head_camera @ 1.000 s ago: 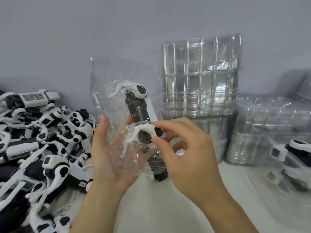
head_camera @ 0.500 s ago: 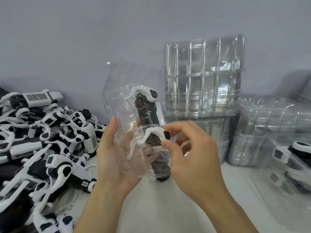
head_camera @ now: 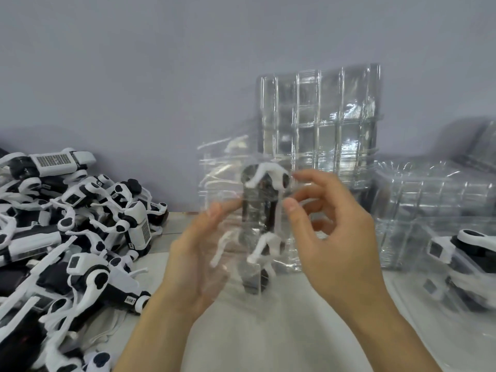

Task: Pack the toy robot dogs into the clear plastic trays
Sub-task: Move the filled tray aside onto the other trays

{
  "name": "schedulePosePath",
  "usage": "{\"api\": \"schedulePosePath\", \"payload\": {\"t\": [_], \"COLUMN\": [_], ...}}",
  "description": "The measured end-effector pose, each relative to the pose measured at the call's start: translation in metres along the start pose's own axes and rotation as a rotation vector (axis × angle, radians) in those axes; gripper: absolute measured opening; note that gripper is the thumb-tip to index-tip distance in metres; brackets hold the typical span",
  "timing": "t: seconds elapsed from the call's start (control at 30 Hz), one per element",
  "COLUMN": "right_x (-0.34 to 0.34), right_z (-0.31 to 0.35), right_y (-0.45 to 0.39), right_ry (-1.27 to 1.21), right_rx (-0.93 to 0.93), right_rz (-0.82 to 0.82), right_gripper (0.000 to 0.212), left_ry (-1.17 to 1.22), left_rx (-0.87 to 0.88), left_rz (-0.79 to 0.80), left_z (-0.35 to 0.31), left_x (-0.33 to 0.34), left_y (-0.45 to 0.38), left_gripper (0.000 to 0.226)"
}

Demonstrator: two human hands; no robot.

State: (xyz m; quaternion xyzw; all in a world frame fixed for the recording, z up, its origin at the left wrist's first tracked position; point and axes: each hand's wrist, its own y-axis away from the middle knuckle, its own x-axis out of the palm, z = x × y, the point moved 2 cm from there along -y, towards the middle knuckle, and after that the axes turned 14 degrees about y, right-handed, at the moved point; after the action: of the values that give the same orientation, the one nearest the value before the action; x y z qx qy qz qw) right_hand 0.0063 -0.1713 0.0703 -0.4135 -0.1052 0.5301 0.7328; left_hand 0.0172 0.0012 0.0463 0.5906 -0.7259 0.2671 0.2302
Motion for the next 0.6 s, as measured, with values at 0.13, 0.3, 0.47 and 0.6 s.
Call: {"api": "schedulePosePath", "payload": {"t": [0.13,0.3,0.47,0.6], "right_x": [-0.005,-0.005,-0.005,-0.010], "right_z": [-0.001,-0.004,-0.005,-0.004], "right_y": [-0.003,-0.002,-0.002,-0.005], "right_ry": [0.055,0.068,0.066,0.068], "right_rx": [-0.012,0.002,0.039,0.059], "right_rz": [-0.059,-0.079,-0.097,-0.107], "right_gripper": [0.027,0.023,0.022,0.027], "left_ry": [-0.101,-0.099,-0.124,-0.120], "left_rx": [-0.005,0.013,-0.017,-0.055], "left_rz": [0.045,0.003,0.010,0.030], "left_z": [0.004,0.007,0.005,0.006], "left_x": [0.008,0.012,0.013,0.012], "left_y": [0.002,0.003,0.004,0.005], "left_gripper": [0.063,0.043,0.053,0.080]}}
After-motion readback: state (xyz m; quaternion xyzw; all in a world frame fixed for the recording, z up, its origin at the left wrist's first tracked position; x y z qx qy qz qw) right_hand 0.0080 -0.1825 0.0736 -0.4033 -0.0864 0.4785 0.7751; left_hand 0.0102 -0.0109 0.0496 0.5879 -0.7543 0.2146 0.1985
